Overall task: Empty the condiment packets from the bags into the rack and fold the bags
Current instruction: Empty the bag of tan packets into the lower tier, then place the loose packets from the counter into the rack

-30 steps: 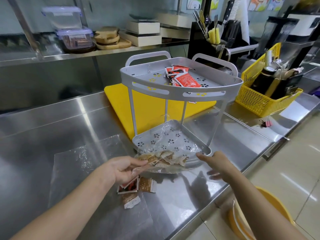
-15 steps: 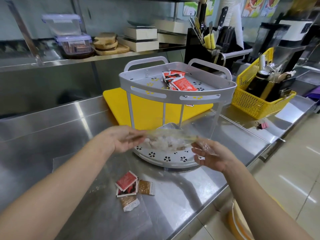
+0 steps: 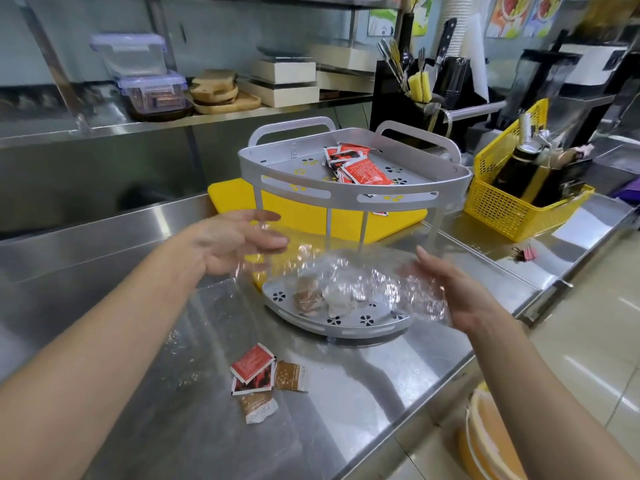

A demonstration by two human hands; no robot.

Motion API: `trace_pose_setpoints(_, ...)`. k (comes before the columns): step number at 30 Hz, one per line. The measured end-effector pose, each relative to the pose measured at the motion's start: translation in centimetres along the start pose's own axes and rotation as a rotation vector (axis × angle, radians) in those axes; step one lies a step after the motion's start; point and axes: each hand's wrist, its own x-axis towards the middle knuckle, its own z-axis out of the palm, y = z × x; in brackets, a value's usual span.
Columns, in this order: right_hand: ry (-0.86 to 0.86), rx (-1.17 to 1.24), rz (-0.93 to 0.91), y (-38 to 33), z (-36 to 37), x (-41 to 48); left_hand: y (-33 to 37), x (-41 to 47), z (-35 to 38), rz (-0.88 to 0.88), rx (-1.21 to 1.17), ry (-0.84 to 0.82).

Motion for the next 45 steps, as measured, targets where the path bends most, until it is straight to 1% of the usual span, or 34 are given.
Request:
trace_pose_setpoints(2,-0.024,0.034,0.113,1.0,-0.7,-0.6,-2.2,-0.9,-0.8,-0.064,0.003,-0.132)
trace_pose_setpoints(4,-0.025,0.071,0.212,2.2,-1.4,-1.2,-5.0,-1.9,-2.2,-0.141,-0.064,-0.328)
trace_pose_setpoints(6,-0.035,0.050,0.271,3.4,-1.9,-1.8,-7.9,-2.5,-3.8,-0.164,-0.226,-0.544)
trace_pose_setpoints(7,-0.032,0.034,0.295,3.9,-2.0,-2.0,-9.2,-2.6,-4.1,-0.173,-0.330,-0.592)
trace_pose_setpoints(8,-0.022,0.011,0.323,4.3,-1.9,-2.3,-10.3,-2.5,-4.2,-0.196,-0.404,-0.559)
trace_pose_setpoints(9,-0.004,-0.031,0.345,4.8,-2.0,-2.2,-11.3,-2.2,-4.0,-0.234,-0.442,-0.469)
trace_pose_setpoints(11,0.041,-0.121,0.378,5.6,-1.7,-2.2,-12.9,-1.3,-3.0,-0.354,-0.427,-0.194)
trace_pose_setpoints(12,0.048,-0.146,0.381,5.9,-1.2,-2.2,-13.3,-1.0,-2.3,-0.407,-0.404,-0.086)
trace_pose_setpoints(13,0.045,-0.166,0.369,6.2,-1.1,-2.0,-13.6,-0.8,-1.6,-0.441,-0.386,-0.024)
trace_pose_setpoints(15,0.022,-0.227,0.328,6.4,-0.7,-1.7,-13.7,-0.6,-0.7,-0.467,-0.318,0.017)
trace_pose_setpoints(17,-0.036,-0.308,0.273,6.1,-0.1,-1.9,-13.2,-0.8,-0.6,-0.450,-0.229,0.034)
trace_pose_setpoints(20,-0.164,-0.460,0.227,5.0,0.9,-2.0,-11.8,-1.7,-1.9,-0.372,-0.097,0.088)
trace_pose_setpoints(23,-0.260,-0.556,0.169,3.7,2.6,-2.0,-10.4,-3.6,-4.0,-0.299,-0.011,0.083)
trace_pose_setpoints(27,-0.320,-0.552,0.086,2.4,6.2,-1.5,-9.1,-6.8,-7.6,-0.180,-0.033,0.162)
trace_pose_setpoints(30,-0.335,-0.503,0.051,2.7,9.5,-0.5,-9.2,-9.7,-10.1,-0.122,-0.111,0.272)
trace_pose_setpoints(32,-0.307,-0.538,0.024,3.6,11.7,0.3,-9.9,-11.6,-11.3,-0.107,-0.138,0.344)
trace_pose_setpoints(35,-0.196,-0.597,-0.052,6.0,14.5,2.1,-12.2,-13.8,-12.5,-0.129,-0.177,0.455)
trace_pose_setpoints(38,-0.095,-0.669,-0.144,9.1,17.0,3.8,-15.5,-14.6,-12.8,-0.138,-0.169,0.665)
trace_pose_setpoints(40,-0.052,-0.678,-0.137,11.3,18.0,5.0,-17.9,-14.6,-12.6,-0.117,-0.154,0.859)
trace_pose_setpoints(41,-0.049,-0.707,-0.128,12.4,18.4,5.6,-19.1,-14.5,-12.4,-0.102,-0.150,0.929)
trace_pose_setpoints(43,-0.042,-0.796,-0.098,14.4,18.8,6.7,-21.3,-14.3,-12.2,-0.083,-0.120,1.004)
trace_pose_setpoints(45,-0.006,-0.884,-0.091,16.2,18.9,7.6,-23.3,-13.9,-12.0,-0.101,-0.060,1.037)
